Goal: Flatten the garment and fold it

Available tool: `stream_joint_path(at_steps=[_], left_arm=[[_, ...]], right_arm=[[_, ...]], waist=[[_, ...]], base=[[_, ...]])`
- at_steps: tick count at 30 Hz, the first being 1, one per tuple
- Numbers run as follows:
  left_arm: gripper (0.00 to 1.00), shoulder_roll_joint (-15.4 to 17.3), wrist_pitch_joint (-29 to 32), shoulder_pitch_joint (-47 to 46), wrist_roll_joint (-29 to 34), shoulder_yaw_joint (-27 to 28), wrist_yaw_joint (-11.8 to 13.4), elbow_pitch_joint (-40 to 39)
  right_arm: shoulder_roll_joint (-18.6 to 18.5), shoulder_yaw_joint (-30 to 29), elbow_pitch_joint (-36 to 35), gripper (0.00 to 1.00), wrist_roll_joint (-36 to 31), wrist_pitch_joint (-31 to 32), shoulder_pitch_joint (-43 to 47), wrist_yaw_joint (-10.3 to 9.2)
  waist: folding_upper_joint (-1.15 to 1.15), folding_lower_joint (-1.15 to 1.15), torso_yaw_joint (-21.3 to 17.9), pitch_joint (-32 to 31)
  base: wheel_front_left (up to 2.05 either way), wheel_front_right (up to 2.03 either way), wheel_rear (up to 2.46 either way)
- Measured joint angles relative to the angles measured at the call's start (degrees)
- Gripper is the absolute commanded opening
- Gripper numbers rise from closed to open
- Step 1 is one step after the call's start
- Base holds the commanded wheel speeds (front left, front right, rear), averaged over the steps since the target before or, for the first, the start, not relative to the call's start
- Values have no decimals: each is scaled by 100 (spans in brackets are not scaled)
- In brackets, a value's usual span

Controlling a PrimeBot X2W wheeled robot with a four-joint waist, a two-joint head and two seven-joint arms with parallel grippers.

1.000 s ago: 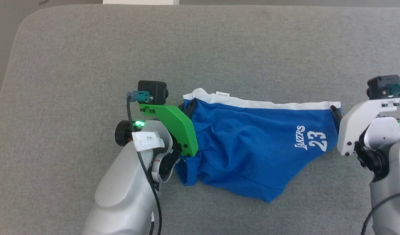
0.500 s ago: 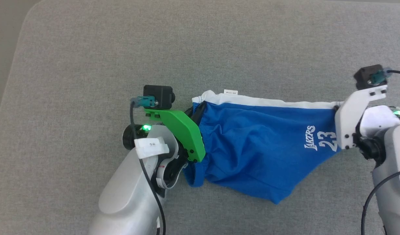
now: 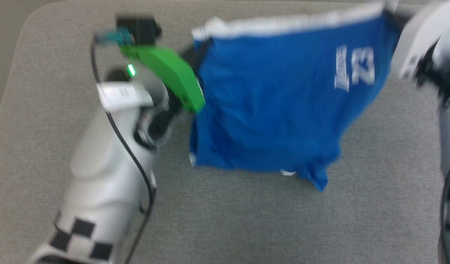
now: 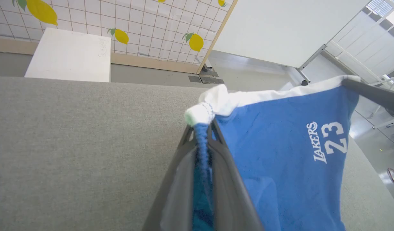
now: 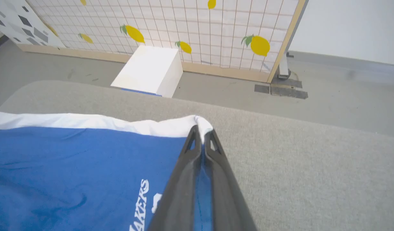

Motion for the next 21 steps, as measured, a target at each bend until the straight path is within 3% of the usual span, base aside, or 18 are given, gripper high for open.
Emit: stream_joint_path(at_steps=[9,16,21], left_arm=[[0,366,-298,-2212,727,89,-1,921],[0,274,-1302,-3515,889,422,210,1580],[0,254,-1905,-3805,1015,415,105,2022]], right_arm=[[383,-401,633,0,104,-598,-2209,0],[509,-701,1145,0,-383,-1900,-3676,0],[560,-749,1461,0,-449,-2430,-4063,0]], waist=[[0,0,-60,247],[0,0,-111,479],[0,0,-137,618]], base=[[0,0,0],[0,0,0],[0,0,0]])
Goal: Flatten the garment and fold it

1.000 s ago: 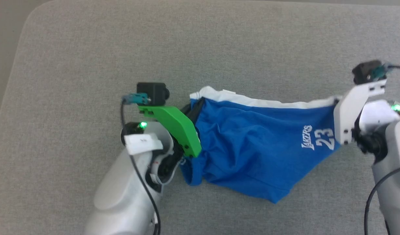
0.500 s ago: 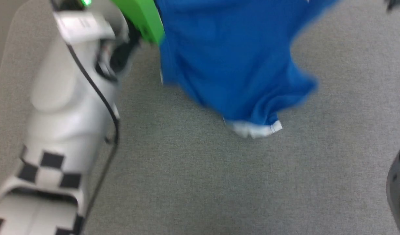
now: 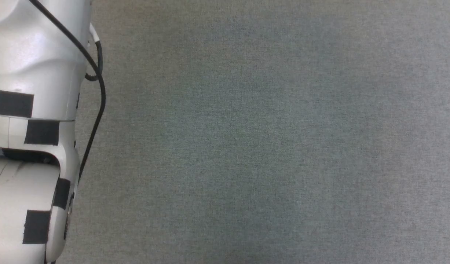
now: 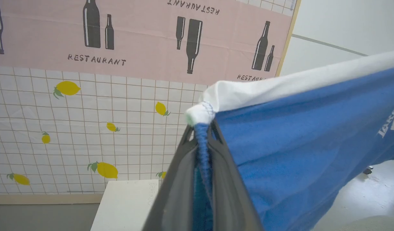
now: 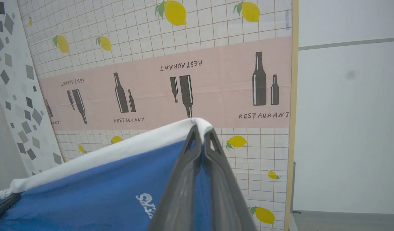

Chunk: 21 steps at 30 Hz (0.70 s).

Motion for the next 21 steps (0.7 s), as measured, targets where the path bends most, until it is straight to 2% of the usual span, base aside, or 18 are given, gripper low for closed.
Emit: stream_joint_path(at_steps=[5,9,15,21], left_arm=[[0,-42,-398,76,30,-94,-198,414],[0,-99,-747,417,-43,-144,-361,684],[0,-256,-1149,1373,-463,-327,-556,689],[0,-259,-1344,2754,-1057,-668,-558,-92]], right_arm=[[-56,358,155,0,223,-71,92,0],[-163,834,80,0,654,-92,651,0],[-456,1391,-553,0,1579,-113,2061,-1],[-733,1533,-1471,0,2303,56,3807,-1]], waist=[[0,0,-8,112],[0,1,-2,130],[0,0,26,-78],[0,0,40,-458]], base=[[0,0,0],[0,0,0],[0,0,0],[0,0,0]])
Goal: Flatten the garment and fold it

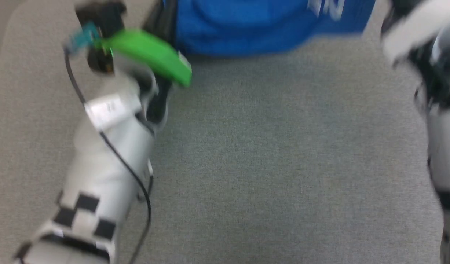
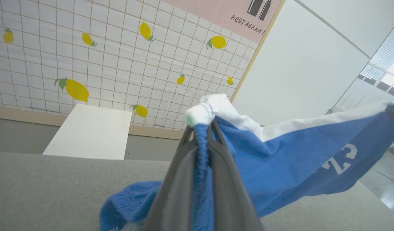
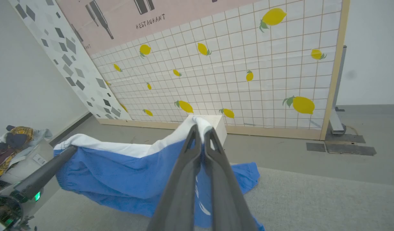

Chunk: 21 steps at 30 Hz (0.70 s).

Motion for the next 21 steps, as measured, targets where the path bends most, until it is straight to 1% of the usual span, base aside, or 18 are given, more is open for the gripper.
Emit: stream_joint_path(at_steps=[3,7,9,12,16,18,21], left_arm=[[0,64,-35,848,-299,-74,0,-470],[0,175,-49,2082,-535,-166,-1,-972],[0,166,-49,2585,-603,-180,-1,-1094],[0,169,-49,3264,-678,-220,41,-1204],[0,226,-15,3955,-722,-271,293,-1356],[0,296,99,4232,-721,-315,420,-1444],[0,499,386,4638,-683,-430,657,-1590]], right_arm=[[-12,-11,-350,0,249,244,934,0],[-41,-220,-791,0,491,755,2246,0],[-65,-357,-1004,0,548,1029,2846,0],[-168,-375,-1417,0,558,1469,3758,0],[-133,-397,-1835,0,594,2103,4855,-1],[-86,-399,-2020,0,637,2420,5308,-1],[-29,-346,-2324,0,822,3036,5857,0]], waist=[[0,0,-4,-255],[0,0,-14,-669],[0,0,-12,-860],[0,0,-4,-1160],[0,-1,9,-1538],[0,-1,15,-1698],[0,0,20,-1932]], base=[[0,0,0],[0,0,0],[0,0,0],[0,0,0],[0,0,0],[0,0,0],[0,0,0]])
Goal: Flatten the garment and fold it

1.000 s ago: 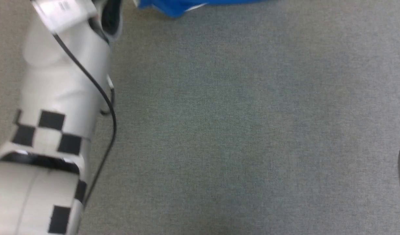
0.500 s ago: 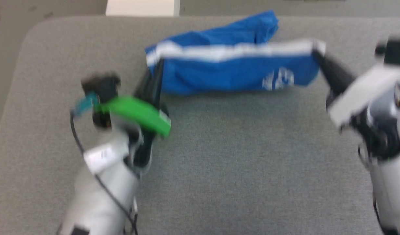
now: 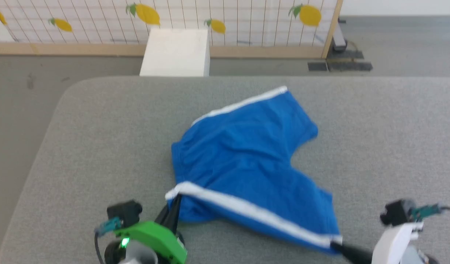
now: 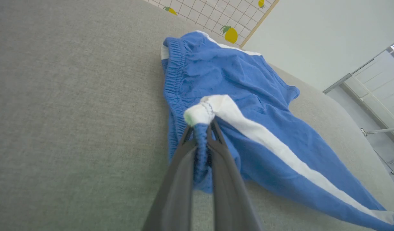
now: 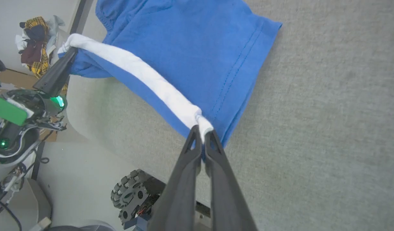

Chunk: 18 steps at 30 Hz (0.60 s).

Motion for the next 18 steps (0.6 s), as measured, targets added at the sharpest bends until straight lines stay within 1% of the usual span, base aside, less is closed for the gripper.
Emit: stream_joint_path(at_steps=[5,8,10,13,16,18], left_arm=[[0,246,492,555,-63,-85,357,-300],[0,378,589,805,-77,-68,472,-624],[0,392,592,903,-132,18,538,-858],[0,379,577,921,-346,146,546,-1109],[0,336,573,842,-409,197,534,-1263],[0,311,569,669,-408,232,537,-1283]], right_arm=[[77,-36,-368,0,157,982,576,0],[133,-170,-565,0,149,1558,816,-1],[321,-390,-739,0,134,1580,815,0],[389,-537,-866,0,-175,1474,588,0],[526,-704,-843,0,-334,1157,98,0],[544,-714,-753,0,-477,957,-330,0]], waist=[[0,0,-5,-264],[0,0,-10,-359],[0,0,-7,-393],[0,0,-3,-358],[0,0,11,-258],[0,0,19,-160]], base=[[0,0,0],[0,0,0],[0,0,0],[0,0,0],[0,0,0],[0,0,0]])
